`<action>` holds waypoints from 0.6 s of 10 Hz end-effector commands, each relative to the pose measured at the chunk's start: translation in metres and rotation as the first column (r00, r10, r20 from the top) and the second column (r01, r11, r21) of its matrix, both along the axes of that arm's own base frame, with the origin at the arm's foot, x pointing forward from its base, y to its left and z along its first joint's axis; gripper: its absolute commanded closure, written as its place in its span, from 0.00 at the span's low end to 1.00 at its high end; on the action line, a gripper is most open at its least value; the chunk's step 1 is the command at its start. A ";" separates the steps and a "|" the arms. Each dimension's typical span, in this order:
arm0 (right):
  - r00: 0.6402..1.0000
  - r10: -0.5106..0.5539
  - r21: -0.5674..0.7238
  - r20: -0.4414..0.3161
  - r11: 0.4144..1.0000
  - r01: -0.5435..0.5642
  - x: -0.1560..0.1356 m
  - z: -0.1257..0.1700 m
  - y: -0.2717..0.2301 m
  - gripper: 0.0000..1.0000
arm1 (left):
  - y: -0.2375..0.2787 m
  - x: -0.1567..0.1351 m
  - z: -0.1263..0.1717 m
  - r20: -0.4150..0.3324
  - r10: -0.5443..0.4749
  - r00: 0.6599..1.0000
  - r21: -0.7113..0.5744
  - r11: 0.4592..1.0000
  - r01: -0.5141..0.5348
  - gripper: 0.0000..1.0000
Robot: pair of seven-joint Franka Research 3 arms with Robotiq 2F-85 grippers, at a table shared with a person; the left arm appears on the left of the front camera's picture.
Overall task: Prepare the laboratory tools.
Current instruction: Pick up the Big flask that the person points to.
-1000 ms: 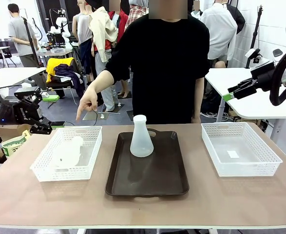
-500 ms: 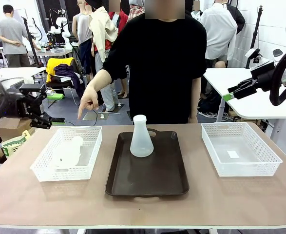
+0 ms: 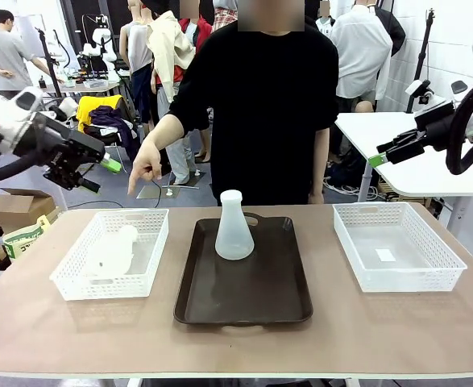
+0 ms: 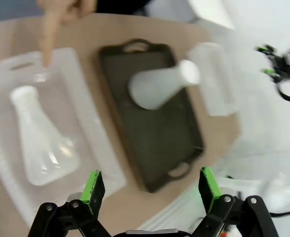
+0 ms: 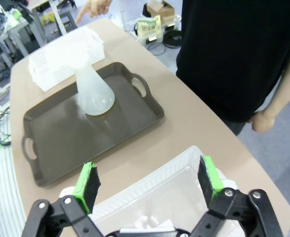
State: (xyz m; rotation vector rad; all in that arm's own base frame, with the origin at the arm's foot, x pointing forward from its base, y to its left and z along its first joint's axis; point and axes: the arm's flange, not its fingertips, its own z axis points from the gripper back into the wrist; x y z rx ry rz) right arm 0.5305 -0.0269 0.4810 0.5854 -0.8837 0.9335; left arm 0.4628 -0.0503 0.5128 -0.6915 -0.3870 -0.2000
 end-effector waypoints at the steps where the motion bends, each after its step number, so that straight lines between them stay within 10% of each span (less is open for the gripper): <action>1: 1.000 -0.007 -0.012 -0.011 1.000 0.007 -0.001 0.001 0.000 0.00 | -0.022 0.026 -0.011 -0.035 0.044 0.998 0.301 0.953 -0.032 0.00; 6: 1.000 -0.007 -0.012 -0.011 1.000 0.007 -0.001 0.001 0.000 0.00 | -0.050 0.071 -0.063 0.001 0.026 1.000 0.676 0.737 -0.019 0.00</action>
